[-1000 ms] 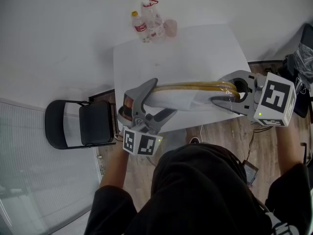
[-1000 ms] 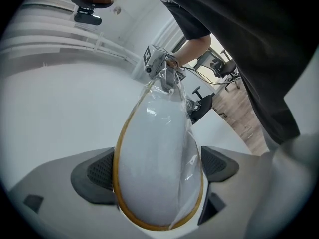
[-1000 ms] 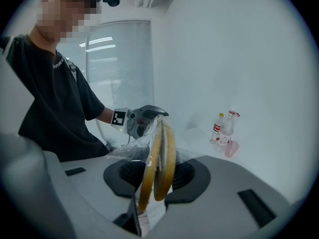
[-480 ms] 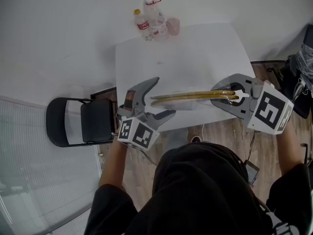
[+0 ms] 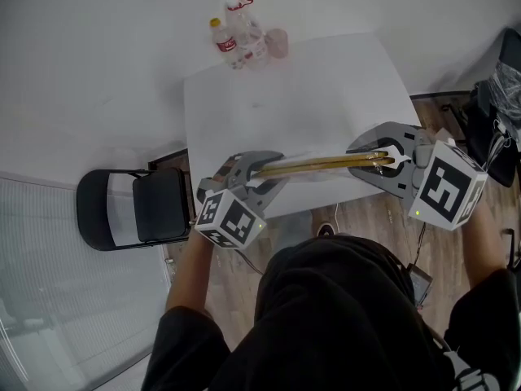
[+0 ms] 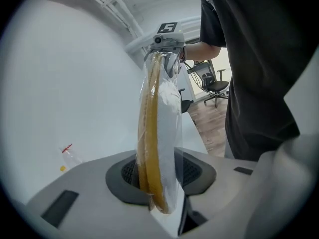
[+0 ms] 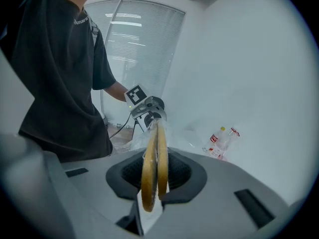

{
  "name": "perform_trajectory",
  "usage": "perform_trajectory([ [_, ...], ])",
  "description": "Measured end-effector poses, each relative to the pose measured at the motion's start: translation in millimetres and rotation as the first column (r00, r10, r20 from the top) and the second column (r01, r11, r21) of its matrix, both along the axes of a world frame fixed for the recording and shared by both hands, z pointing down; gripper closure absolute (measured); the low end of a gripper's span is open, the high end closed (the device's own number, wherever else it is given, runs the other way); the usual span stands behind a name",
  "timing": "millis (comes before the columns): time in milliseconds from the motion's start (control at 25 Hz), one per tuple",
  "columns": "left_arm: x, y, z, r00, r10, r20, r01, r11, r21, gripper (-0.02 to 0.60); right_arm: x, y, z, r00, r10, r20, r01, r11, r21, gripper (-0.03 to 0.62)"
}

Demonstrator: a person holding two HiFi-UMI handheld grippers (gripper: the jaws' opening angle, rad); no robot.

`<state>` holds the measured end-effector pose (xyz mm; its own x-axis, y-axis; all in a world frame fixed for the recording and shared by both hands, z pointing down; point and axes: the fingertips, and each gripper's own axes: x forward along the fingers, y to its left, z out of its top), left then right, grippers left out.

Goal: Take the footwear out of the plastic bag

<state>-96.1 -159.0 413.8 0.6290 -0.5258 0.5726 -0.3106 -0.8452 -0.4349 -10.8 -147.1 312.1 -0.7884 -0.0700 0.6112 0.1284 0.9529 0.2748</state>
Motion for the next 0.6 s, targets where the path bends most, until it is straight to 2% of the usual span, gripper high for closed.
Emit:
perform_trajectory([
  [240,3.0,3.4,8.3,1.0,0.004,0.002,-0.004,1.0,-0.025,0.44,5.5,-0.2,4.5,1.0,-0.015,-0.008,0.015,1.0,0.006,0.519],
  [600,11.7,15.0,16.9,1.0,-0.016,-0.004,0.016,0.997,-0.071,0.443,37.8,5.0,2.3,1.0,-0.015,0.002,0.015,1.0,-0.027,0.52],
])
